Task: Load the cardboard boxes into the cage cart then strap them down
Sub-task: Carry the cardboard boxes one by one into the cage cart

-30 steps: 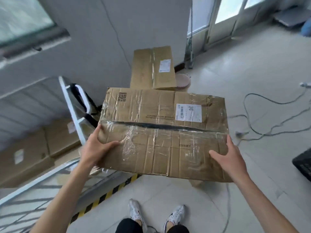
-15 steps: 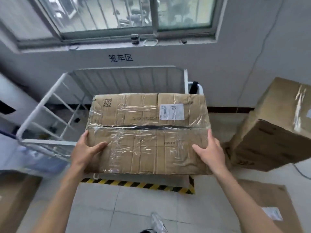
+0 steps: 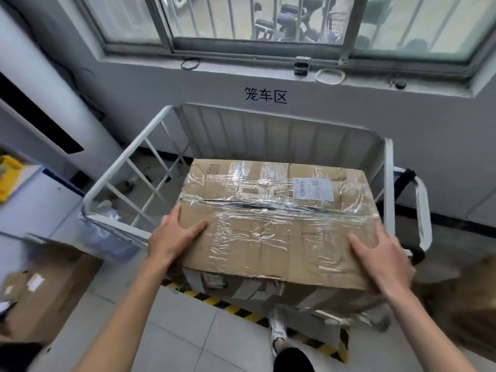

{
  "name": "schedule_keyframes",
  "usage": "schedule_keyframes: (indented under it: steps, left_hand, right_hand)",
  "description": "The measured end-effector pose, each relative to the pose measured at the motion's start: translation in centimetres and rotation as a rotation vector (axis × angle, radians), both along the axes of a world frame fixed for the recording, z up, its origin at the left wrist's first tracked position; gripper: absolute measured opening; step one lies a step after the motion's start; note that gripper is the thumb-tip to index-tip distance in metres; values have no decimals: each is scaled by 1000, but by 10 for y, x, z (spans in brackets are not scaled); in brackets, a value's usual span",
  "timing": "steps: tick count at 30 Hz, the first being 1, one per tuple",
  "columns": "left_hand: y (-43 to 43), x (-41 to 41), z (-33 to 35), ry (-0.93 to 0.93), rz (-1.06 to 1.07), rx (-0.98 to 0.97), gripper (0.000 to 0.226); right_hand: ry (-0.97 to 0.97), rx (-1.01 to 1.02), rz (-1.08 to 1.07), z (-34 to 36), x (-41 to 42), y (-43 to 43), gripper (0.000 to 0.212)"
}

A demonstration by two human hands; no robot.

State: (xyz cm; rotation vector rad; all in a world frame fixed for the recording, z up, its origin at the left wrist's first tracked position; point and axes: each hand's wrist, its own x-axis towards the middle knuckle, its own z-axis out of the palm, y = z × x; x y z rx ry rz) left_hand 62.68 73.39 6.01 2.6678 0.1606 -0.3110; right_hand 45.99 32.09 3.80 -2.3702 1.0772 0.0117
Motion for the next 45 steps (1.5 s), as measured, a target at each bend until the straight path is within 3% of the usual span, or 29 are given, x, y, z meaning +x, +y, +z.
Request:
schedule_keyframes:
  steps: [7, 15, 23, 31, 40, 45]
  left_hand:
    - [18, 110, -3, -12, 72, -47, 108]
    - [107, 229, -43, 23, 156, -183, 107]
    - [214, 378, -147, 273, 53, -157, 110]
    - [291, 449, -268, 510, -60, -17, 114]
    - [281, 493, -402, 503, -162, 71, 101]
    - [251, 497, -463, 543, -174, 3, 95]
  right_hand:
    - [-35, 29, 68, -9, 129, 18, 86]
    - [-32, 129, 59, -50, 250, 107, 85]
    - [113, 245, -120, -145, 333, 239, 86]
    - [268, 436, -184, -248, 357, 343, 82]
    - [279, 432, -250, -359, 396, 337, 80]
    - [242, 475, -300, -422, 403, 313, 79]
